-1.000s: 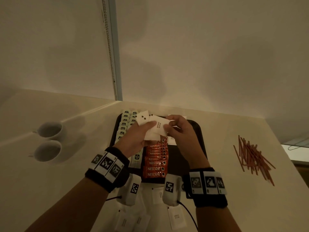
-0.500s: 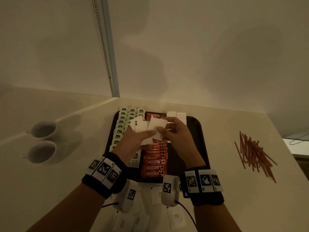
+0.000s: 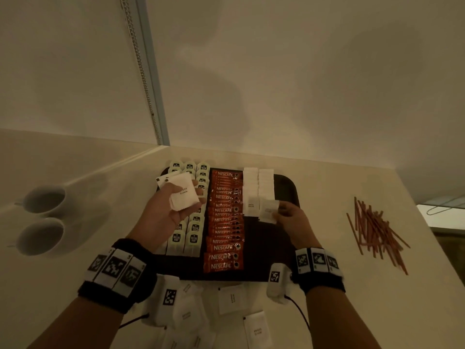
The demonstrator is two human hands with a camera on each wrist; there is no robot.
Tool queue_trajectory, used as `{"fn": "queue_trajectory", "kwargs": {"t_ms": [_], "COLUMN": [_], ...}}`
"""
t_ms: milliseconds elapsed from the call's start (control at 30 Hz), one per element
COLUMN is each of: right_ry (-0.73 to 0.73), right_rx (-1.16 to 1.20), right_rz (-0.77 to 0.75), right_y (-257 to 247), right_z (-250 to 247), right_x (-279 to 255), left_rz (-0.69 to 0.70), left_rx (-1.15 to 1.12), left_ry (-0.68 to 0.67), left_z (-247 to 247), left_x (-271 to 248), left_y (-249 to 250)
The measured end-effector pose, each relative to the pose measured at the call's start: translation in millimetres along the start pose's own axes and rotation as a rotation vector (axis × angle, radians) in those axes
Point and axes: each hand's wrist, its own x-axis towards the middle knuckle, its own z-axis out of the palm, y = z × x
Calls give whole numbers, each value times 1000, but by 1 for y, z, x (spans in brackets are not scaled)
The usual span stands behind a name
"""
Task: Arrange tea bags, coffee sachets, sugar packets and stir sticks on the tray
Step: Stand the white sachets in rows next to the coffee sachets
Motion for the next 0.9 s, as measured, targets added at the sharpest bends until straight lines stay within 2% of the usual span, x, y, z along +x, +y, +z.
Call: {"fn": "queue_trajectory", "kwargs": {"t_ms": [133, 300, 700, 900], "right_ry": [25, 94, 197, 249], "right_rx": [-49, -65, -287, -369], "right_rz": [29, 53, 4, -86], "right_y": [13, 19, 18, 12], "right_z": [17, 33, 47, 49], "right_x": [8, 22, 33, 28], "left_rz": [-20, -8, -26, -70], "left_rx": [-33, -14, -39, 79], "left_ry": [-43, -23, -7, 22], "left_z": [-7, -10, -8, -9], "left_x": [0, 0, -2, 0], "left_y": [0, -1, 1, -2]}}
